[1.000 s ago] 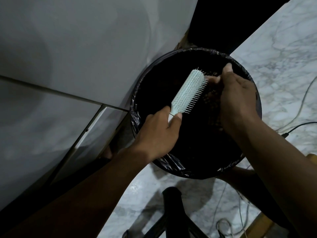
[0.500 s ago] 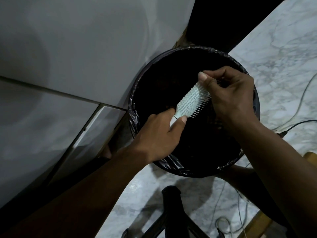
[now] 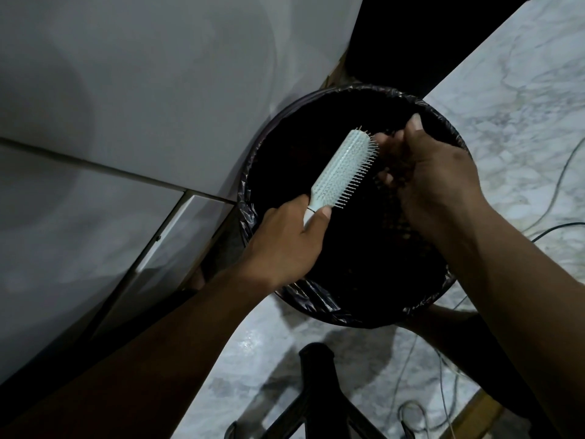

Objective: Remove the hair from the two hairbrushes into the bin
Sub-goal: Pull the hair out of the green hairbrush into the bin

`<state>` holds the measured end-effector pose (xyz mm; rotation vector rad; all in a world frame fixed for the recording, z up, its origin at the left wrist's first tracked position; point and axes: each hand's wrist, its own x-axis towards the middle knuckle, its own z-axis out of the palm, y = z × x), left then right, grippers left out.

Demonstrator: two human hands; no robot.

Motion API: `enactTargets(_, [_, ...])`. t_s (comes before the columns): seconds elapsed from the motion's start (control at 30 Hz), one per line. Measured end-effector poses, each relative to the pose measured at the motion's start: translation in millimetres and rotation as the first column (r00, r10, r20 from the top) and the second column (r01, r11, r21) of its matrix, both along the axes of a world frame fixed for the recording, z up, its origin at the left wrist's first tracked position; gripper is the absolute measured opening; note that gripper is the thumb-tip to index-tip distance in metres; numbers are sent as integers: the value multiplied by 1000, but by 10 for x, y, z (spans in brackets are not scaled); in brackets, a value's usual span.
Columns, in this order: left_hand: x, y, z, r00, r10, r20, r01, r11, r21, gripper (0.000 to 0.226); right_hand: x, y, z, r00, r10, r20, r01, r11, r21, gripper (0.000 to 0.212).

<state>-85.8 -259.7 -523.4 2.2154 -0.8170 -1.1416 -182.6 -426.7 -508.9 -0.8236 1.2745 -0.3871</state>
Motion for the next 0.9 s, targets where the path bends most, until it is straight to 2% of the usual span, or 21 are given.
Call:
enactTargets(0.1, [-7, 5, -15, 1000, -9, -7, 9, 1000, 22, 33, 21, 11, 7, 995, -71, -75, 69, 997, -31, 46])
enactTargets(0.17, [-10, 0, -11, 1000, -8, -21, 8, 1000, 22, 34, 17, -8, 4, 989, -115, -94, 113, 993, -24, 44])
enactTargets(0.23, [-4, -12, -28, 998, 25, -59, -25, 1000, 4, 37, 5, 8, -24, 998, -29, -60, 29, 1000, -3, 30])
enactTargets(0.33, [3, -28, -54, 965, 122, -232, -130, 991, -19, 41, -2, 66, -62, 990, 133, 37, -134, 990, 30, 16])
enactTargets(0.43, [-8, -49, -24, 891, 187, -413, -208, 978, -6, 36, 15, 86, -27, 985, 164, 57, -162, 986, -39, 22])
enactTargets(0.5, [-12, -56, 13, 865, 187, -465, -208, 978, 7, 34, 15, 107, -2, 980, 201, 3, -199, 969, -145, 31])
enactTargets(0.6, [-34, -42, 22, 908, 111, -404, -138, 990, -38, 35, 20, 167, 14, 961, 246, -127, -275, 907, -320, 44])
enactTargets(0.67, [-60, -34, 19, 930, 73, -359, -104, 992, -67, 35, 24, 170, 7, 963, 213, -168, -262, 890, -373, 49])
enactTargets(0.9, [-86, -30, 28, 957, 34, -288, -66, 993, -102, 33, 8, 166, -27, 963, 132, -234, -236, 832, -503, 25])
